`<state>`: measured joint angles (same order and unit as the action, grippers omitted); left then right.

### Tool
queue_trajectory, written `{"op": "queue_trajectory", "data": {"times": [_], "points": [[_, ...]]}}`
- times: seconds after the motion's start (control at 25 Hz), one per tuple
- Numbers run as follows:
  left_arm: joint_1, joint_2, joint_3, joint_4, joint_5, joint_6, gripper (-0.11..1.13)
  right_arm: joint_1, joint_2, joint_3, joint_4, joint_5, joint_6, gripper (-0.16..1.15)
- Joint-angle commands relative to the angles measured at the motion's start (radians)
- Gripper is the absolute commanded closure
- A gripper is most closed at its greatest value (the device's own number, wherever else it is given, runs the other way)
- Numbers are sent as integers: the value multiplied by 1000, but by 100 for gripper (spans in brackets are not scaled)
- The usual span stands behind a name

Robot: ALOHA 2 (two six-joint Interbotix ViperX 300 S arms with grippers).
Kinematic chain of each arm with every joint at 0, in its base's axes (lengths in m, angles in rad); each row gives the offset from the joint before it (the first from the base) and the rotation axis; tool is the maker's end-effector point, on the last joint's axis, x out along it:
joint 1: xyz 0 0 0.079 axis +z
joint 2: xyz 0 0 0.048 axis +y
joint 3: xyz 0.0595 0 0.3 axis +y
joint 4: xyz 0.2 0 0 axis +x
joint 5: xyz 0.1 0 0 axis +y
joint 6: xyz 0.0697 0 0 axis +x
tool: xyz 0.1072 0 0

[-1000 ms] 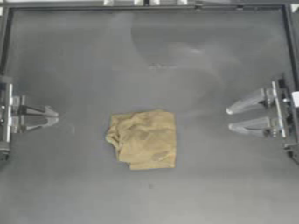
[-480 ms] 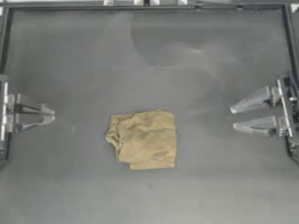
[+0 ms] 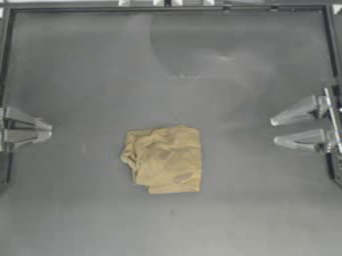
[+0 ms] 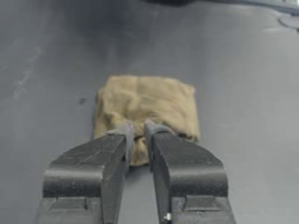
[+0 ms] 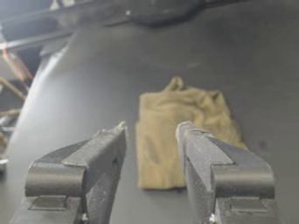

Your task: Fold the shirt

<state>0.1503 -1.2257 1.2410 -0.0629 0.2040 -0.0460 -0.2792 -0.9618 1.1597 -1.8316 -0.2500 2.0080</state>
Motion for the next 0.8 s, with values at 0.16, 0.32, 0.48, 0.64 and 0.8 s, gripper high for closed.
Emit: {"op": "queue_trajectory", "data": {"times": [0.16,0.32,0.48,0.64,0.8], "points": [[14,-89,14,-3,31,-2,41,-40,-17,-8,-3,-32,-2,20],[23,-146,31,-3,52,-2,41,-58,-23,-5,-11,-52,-2,20],[40,-230,64,-5,64,-2,41,-83,-64,11,-32,-61,-2,20],[54,-301,92,-20,78,-2,41,-124,-132,40,-26,-83,0,20],[69,-337,97,-23,100,-2,41,-183,-201,66,-20,-117,0,20]]}}
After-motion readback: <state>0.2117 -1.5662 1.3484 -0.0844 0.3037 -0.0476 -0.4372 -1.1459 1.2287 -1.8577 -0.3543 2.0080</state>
